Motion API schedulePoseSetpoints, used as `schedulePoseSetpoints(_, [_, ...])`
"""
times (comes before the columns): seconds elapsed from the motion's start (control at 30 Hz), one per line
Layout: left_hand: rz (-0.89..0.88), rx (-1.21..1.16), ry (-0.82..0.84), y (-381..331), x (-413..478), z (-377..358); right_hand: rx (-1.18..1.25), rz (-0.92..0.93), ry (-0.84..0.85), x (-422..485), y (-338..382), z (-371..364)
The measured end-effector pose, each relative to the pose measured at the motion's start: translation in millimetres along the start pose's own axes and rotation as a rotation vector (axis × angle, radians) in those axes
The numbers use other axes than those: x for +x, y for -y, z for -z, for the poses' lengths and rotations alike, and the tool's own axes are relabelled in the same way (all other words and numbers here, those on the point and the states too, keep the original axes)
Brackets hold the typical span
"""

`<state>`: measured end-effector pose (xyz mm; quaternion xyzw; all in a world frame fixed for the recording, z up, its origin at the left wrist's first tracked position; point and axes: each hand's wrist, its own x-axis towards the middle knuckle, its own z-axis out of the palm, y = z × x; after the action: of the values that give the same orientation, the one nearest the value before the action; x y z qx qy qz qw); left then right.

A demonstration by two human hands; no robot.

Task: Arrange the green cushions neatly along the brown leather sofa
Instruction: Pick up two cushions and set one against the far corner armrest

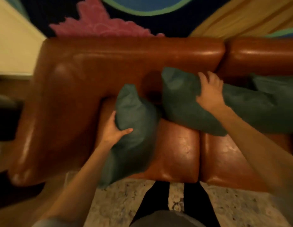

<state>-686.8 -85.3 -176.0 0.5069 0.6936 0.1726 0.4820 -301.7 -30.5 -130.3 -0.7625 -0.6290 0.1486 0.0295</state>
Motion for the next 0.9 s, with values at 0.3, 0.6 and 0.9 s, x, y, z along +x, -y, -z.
schedulePoseSetpoints(0.3, [0.247,-0.346,-0.002,27,-35,20,0.479,0.246,0.418,-154,131,-62])
schedulePoseSetpoints(0.6, [0.585,-0.426,-0.015,78,-144,18,0.018,0.335,0.48,-135,151,-80])
schedulePoseSetpoints(0.9, [0.67,-0.999,0.02,39,-135,51,-0.064,0.324,0.488,-55,199,-63])
